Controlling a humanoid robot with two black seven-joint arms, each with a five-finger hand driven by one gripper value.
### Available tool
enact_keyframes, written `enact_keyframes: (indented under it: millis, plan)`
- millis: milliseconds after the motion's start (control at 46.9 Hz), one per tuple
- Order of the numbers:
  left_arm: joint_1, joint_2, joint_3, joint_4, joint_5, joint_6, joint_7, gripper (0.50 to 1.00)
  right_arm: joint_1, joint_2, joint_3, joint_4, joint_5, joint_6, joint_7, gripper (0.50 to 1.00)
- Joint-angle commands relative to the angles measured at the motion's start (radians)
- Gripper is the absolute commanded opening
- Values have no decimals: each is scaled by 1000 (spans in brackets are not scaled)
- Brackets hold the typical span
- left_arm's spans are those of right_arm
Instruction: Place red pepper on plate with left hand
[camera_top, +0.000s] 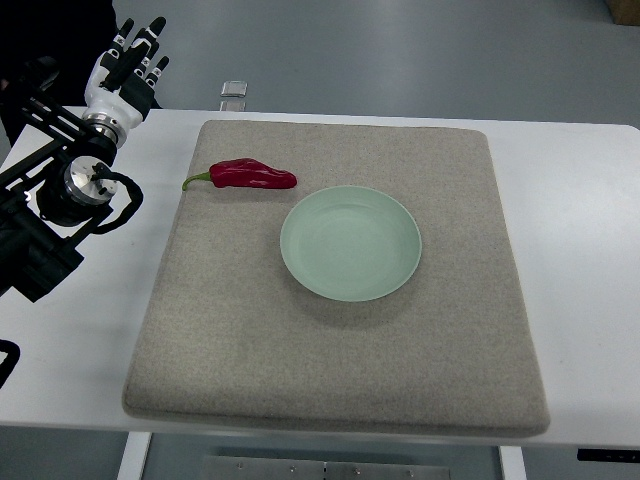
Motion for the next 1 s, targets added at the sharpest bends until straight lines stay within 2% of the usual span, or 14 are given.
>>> enact_keyframes:
  millis: [0,640,981]
  plan:
    - [-2,-1,-2,-2,0,-1,-1,1000,0,0,1,0,0,0,0,928]
    - [-1,-21,-17,-6,0,-4,-5,1000,0,0,-1,0,0,0,0,928]
    - [-7,-21,-9,-2,80,-60,-5,992,0,0,1,0,0,-1,0,928]
